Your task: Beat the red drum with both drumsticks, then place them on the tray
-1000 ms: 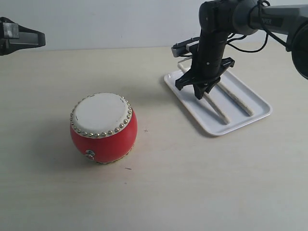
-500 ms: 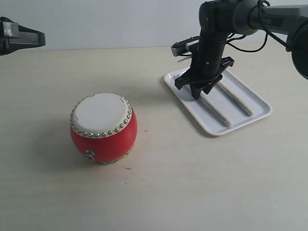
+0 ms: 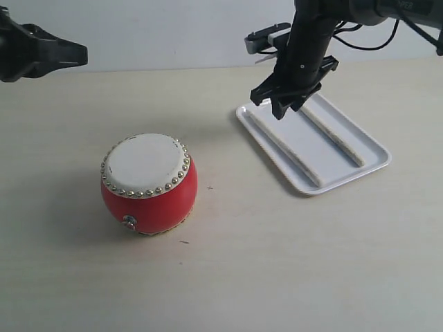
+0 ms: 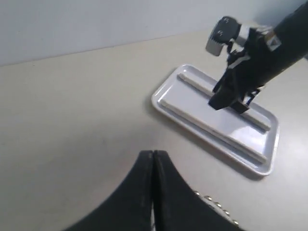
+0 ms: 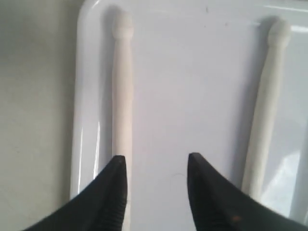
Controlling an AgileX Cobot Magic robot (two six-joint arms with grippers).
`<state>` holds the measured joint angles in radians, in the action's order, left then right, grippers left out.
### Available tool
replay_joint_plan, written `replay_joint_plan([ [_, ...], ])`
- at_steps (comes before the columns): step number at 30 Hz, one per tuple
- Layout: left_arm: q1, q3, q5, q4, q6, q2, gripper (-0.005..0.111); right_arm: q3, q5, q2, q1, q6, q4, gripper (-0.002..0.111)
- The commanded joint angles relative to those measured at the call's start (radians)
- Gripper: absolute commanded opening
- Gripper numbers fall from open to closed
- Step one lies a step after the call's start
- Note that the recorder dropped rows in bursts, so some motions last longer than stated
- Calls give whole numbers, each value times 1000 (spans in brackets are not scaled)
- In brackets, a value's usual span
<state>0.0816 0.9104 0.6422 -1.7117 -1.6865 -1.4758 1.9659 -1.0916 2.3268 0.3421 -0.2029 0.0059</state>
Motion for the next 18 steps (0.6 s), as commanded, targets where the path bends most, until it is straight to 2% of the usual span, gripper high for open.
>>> replay_joint_plan([
  [1,128,-6,-315,-16,-8,12,0,5,-17,-82,-1,-21,53,36],
  [3,177,-13,-413,-16,-13,12,0,5,-28,-111,-1,-57,124,32],
  [10,359,-67,-864,-19,-11,30,0,5,-105,-198,-1,-232,362,1],
  [11,375,-74,-912,-19,-11,36,0,5,-116,-208,-1,-233,366,0],
  [14,407,-96,-941,-19,6,61,0,5,-130,-236,-1,-240,359,0],
  [18,408,-135,-925,-19,5,93,0,-70,-112,-303,-1,-240,352,0],
])
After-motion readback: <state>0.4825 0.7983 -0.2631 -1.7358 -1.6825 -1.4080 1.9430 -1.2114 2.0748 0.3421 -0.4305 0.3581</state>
